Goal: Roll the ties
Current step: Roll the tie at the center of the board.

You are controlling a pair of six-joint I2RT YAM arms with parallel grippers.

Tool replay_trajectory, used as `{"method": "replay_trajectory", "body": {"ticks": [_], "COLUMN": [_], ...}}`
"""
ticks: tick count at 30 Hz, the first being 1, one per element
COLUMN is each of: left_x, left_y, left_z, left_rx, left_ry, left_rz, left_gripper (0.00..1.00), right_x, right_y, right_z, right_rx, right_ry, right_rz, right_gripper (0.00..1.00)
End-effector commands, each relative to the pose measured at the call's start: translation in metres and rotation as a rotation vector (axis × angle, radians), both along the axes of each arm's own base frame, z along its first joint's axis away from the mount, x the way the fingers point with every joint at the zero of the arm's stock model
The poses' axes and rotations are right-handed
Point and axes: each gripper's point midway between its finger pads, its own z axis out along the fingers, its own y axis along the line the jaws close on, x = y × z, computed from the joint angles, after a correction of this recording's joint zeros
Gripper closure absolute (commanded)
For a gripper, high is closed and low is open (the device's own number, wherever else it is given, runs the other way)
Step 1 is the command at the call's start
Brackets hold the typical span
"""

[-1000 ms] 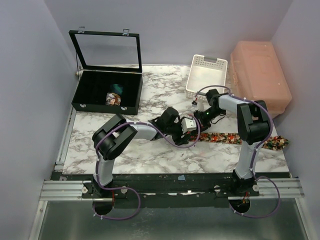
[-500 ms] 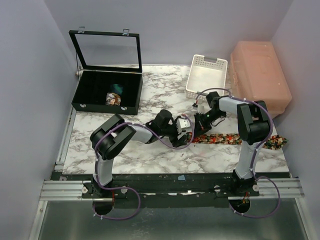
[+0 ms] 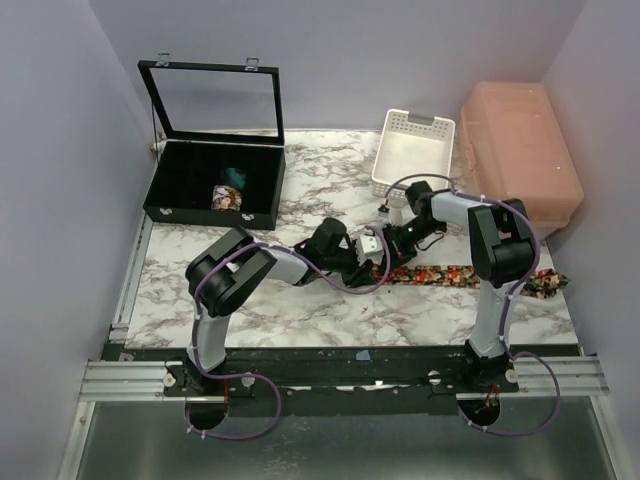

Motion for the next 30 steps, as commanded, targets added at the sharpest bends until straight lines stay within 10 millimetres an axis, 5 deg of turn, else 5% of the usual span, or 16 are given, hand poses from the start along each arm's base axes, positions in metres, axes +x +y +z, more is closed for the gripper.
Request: {"method": "replay_trajectory", "body": {"ticks": [1,7,11,13,16,30], "left_x": [-0.02,-0.017,-0.013,-0.012,-0.012,-0.012], "left_y": [0.026,0.039,0.04,0.04,0.039,0.046], "left_z": [-0.016,-0.026,-0.029,-0.03,-0.031,-0.046], "left_rx": [0.077,0.169,0.199,0.208,0.215,0.296], "left_ry": [-0.04,-0.077,-0.077,-0.075,-0.093,-0.092], "left_rz": [-0.066,-0.07,-0.06,-0.059,-0.076,-0.121], "left_gripper": [0.69,0.8,0.82,0.82,0.82,0.8], "right_x": [0.02,0.022,0.011,0.003,-0.002,-0.006], "right_y": [0.009,-0.001,-0.014,-0.012,0.001,0.021], "right_z": [-0.018,0.027,0.049,0.059,0.07,0.027], "right_rx": [0.0,0.056,0.06,0.087,0.172,0.164], "right_ry": [-0.081,-0.041,0.021,0.047,0.099,0.148], "right_rz": [0.065,0.032,-0.001,-0.01,-0.045,-0.058], "right_gripper": [0.99,0.75,0.72,0.72,0.56,0.53]}}
